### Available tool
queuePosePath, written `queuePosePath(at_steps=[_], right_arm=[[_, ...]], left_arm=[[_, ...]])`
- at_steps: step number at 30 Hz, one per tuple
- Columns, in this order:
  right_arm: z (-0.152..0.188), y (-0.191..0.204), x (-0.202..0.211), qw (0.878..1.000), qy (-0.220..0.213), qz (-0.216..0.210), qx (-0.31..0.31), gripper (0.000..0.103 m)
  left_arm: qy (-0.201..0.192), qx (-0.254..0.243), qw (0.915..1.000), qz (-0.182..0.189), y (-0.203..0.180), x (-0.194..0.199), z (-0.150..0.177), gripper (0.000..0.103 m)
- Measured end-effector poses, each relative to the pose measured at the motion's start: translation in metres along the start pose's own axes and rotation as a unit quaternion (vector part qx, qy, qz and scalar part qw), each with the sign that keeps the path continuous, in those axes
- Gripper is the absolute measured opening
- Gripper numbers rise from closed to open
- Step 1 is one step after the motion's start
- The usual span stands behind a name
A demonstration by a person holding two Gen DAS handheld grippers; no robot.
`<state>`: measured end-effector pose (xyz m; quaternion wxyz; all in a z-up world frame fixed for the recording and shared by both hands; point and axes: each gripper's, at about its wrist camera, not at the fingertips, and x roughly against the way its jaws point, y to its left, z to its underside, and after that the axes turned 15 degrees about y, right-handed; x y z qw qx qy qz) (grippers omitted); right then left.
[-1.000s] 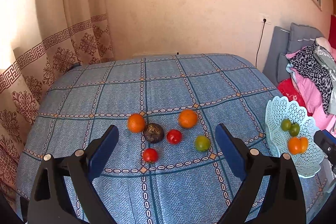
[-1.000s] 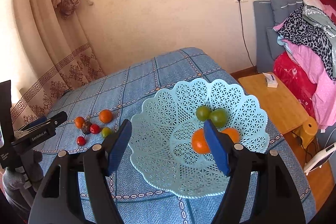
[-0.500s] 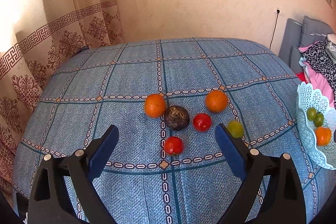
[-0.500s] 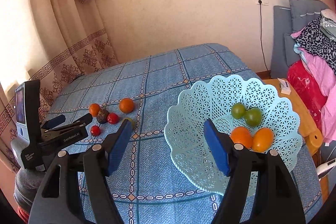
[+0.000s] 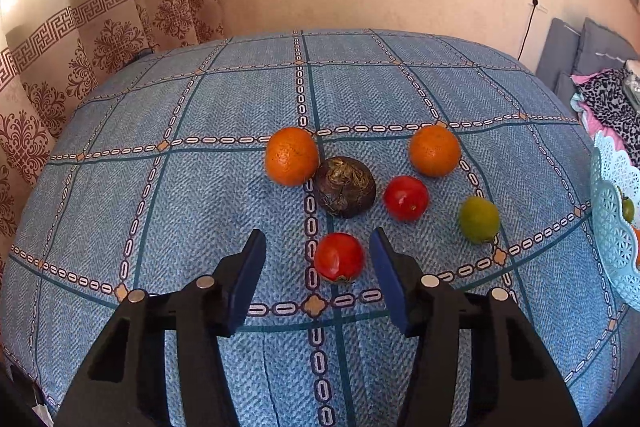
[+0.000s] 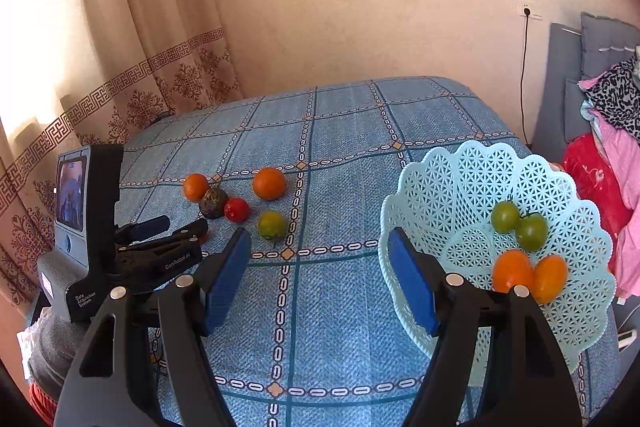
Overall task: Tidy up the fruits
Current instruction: 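Move the left tool to the red tomato and close on it, then grasp the yellow-green tomato with the right tool while the left tool holds the red tomato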
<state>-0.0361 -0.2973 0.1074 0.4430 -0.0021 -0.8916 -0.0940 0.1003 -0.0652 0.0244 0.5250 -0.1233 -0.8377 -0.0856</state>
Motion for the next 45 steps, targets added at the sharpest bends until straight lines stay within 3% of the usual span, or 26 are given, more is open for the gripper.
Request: queuePosePath(at_steps=[7, 11, 21, 31, 41, 45], right_arm=[[-0.007, 0.013, -0.018, 1.0, 0.012, -0.001, 0.019, 0.073], [-0.009, 0.019, -0.03, 0.999, 0.017, 0.001, 0.031, 0.073], [-0.013, 0.038, -0.053, 0.997, 0.028, -0.008, 0.071, 0.073], [-0.026, 0.069, -0.083, 0.992, 0.044, 0.013, 0.119, 0.071], [-0.034, 0.063, -0.13, 0.99, 0.097, 0.025, 0.097, 0.054], [-0.033, 0.06, -0.132, 0.991, 0.098, 0.022, 0.092, 0.049]], left_arm=[[0.012, 0.0, 0.9999, 0.008, 0.002, -0.011, 0.0, 0.04], [0.011, -0.001, 0.9997, 0.024, 0.003, -0.009, 0.0, 0.026], [-0.02, 0.041, 0.9986, 0.025, 0.03, 0.02, 0.001, 0.026], [-0.046, 0.063, 0.9967, 0.022, 0.046, 0.041, 0.004, 0.026], [-0.043, 0.068, 0.9964, 0.026, 0.043, 0.039, 0.006, 0.026], [-0.042, 0.07, 0.9963, 0.028, 0.044, 0.038, 0.006, 0.026]])
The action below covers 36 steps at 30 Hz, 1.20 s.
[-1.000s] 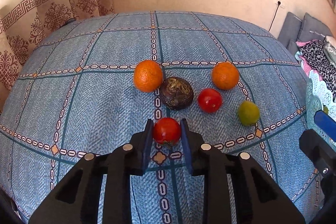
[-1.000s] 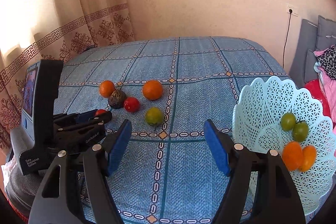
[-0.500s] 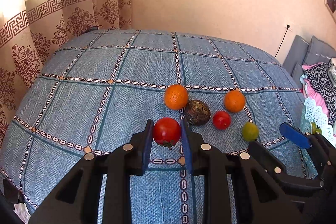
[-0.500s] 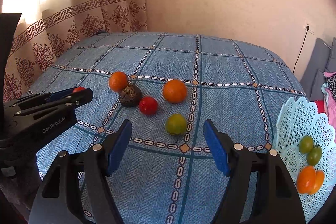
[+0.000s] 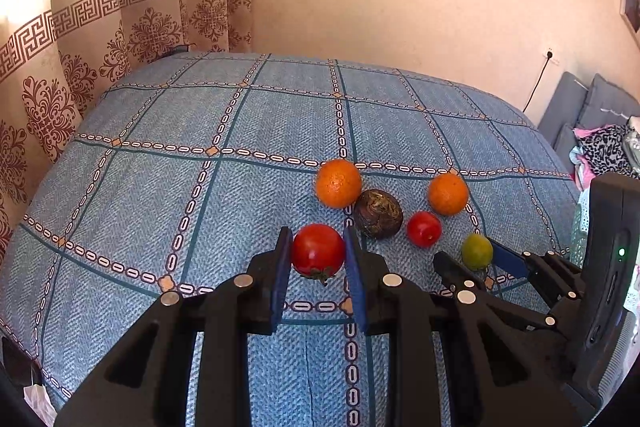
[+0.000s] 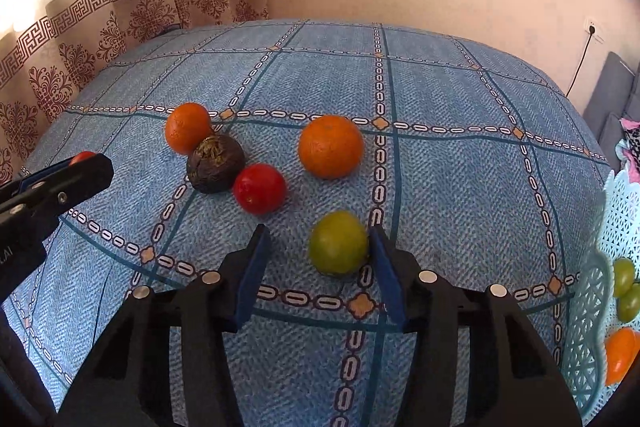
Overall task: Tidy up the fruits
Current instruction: 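Grasp the yellow-green tomato with the right tool while the left tool holds the red tomato, then carry both tomatoes into the blue basket and open both tools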
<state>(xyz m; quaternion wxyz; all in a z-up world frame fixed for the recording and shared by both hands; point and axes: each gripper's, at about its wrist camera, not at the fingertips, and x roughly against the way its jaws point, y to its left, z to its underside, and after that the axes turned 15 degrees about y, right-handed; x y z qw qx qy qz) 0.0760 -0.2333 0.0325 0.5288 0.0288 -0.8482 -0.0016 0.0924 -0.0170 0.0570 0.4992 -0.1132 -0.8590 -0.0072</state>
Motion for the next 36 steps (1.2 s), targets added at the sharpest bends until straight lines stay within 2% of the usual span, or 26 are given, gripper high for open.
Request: queuePosePath(at_steps=[3, 7, 19, 27, 36], right_arm=[[0.002, 0.0, 0.0, 1.0, -0.002, 0.002, -0.001, 0.043], [0.004, -0.002, 0.001, 1.0, -0.005, -0.003, -0.001, 0.028], [0.015, -0.005, 0.012, 1.0, -0.005, -0.027, -0.013, 0.028], [0.027, 0.001, 0.043, 0.998, -0.038, -0.049, -0.009, 0.028], [0.037, -0.004, 0.076, 0.995, -0.07, -0.069, -0.027, 0.028]], left_arm=[[0.002, -0.001, 1.0, 0.001, -0.001, -0.002, 0.0, 0.026], [0.004, -0.005, 1.0, -0.001, -0.003, -0.004, 0.001, 0.026], [0.005, 0.002, 1.0, 0.001, 0.002, -0.004, 0.001, 0.026], [-0.001, 0.005, 1.0, 0.008, 0.005, 0.002, -0.001, 0.026], [-0.01, -0.013, 0.9997, 0.018, -0.006, 0.01, 0.003, 0.026]])
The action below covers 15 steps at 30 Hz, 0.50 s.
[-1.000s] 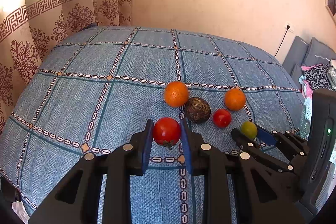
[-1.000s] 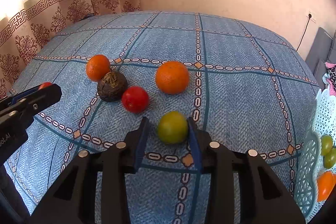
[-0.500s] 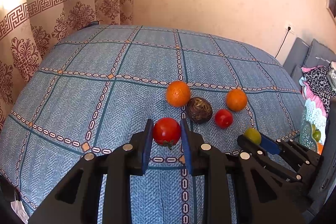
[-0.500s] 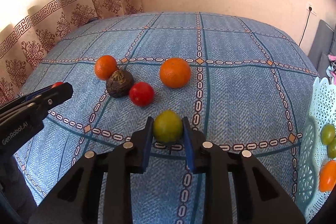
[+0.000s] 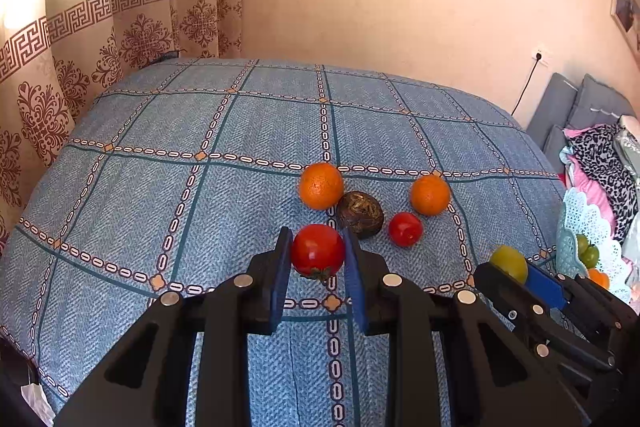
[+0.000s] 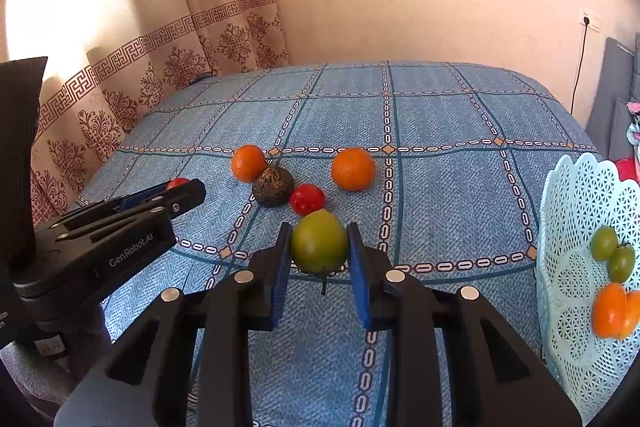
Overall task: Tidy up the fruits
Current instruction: 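Carry both tomatoes into the blue basket and open both tools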
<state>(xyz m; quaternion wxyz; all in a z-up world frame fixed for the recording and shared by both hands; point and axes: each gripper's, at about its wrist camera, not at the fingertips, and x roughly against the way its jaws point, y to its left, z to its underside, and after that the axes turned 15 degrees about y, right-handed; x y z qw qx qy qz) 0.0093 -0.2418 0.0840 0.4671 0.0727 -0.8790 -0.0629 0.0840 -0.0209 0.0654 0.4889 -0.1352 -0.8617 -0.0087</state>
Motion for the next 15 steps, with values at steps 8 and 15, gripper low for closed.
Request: queuePosePath(at_steps=[8, 15], right_arm=[[0.009, -0.015, 0.032, 0.999, -0.03, 0.002, -0.027, 0.028], [0.025, -0.042, 0.058, 0.997, -0.048, 0.029, -0.062, 0.028]], left_arm=[[-0.016, -0.031, 0.9992, 0.019, -0.02, 0.01, 0.007, 0.026], [-0.021, -0.062, 0.9951, 0.074, -0.039, 0.019, 0.012, 0.026]])
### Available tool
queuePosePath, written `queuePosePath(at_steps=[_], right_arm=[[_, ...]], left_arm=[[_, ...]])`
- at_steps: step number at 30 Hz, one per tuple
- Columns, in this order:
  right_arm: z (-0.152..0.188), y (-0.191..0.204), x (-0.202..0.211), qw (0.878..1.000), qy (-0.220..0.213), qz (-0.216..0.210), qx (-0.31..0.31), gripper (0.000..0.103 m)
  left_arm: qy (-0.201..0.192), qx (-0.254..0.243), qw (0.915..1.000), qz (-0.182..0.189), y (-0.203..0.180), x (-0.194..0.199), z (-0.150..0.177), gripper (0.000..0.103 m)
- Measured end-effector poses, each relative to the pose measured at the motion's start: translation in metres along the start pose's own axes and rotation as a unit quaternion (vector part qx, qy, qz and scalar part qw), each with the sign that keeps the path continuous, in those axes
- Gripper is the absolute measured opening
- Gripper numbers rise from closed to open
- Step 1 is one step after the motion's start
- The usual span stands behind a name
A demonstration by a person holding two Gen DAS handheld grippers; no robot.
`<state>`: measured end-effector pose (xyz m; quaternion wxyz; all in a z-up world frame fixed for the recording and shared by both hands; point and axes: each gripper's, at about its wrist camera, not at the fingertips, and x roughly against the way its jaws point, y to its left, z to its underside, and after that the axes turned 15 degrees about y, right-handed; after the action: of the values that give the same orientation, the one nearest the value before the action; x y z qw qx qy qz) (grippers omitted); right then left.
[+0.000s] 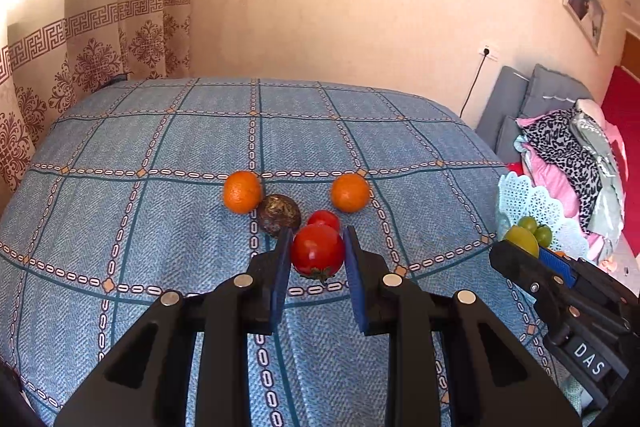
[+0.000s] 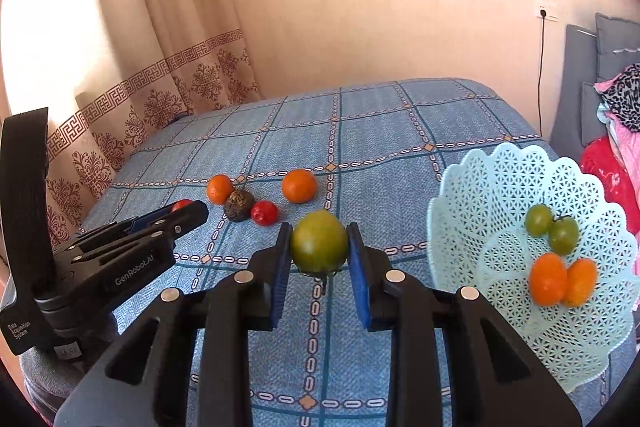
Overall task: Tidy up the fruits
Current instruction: 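Carry both tomatoes into the blue basket and open both tools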
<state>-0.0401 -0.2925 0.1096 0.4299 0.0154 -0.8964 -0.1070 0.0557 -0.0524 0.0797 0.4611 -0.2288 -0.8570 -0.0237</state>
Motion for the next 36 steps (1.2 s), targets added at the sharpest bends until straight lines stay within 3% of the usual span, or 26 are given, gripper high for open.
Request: queuePosePath(at_steps=[6, 22, 24, 25, 26, 36], right_arm=[[0.01, -0.032, 0.019, 0.999, -0.014, 0.027, -0.037, 0.028], [0.036, -0.095, 0.037, 0.992, -0.007, 0.073, -0.099, 0.028], [0.039, -0.104, 0.038, 0.991, -0.005, 0.073, -0.112, 0.032], [0.04, -0.107, 0.039, 0.99, -0.007, 0.071, -0.118, 0.042], [0.041, -0.109, 0.04, 0.99, -0.01, 0.071, -0.122, 0.045], [0.041, -0.131, 0.058, 0.983, -0.042, 0.078, -0.159, 0.045]], left_arm=[[0.009, -0.022, 0.9992, 0.033, -0.014, 0.001, 0.002, 0.026], [0.014, -0.087, 0.9955, 0.035, -0.072, 0.006, 0.004, 0.026], [0.016, -0.094, 0.9946, 0.041, -0.08, 0.007, 0.003, 0.026], [0.018, -0.097, 0.9942, 0.043, -0.084, 0.008, 0.003, 0.026], [0.018, -0.1, 0.9939, 0.043, -0.088, 0.008, 0.003, 0.026], [0.021, -0.128, 0.9889, 0.071, -0.132, 0.006, -0.001, 0.026]])
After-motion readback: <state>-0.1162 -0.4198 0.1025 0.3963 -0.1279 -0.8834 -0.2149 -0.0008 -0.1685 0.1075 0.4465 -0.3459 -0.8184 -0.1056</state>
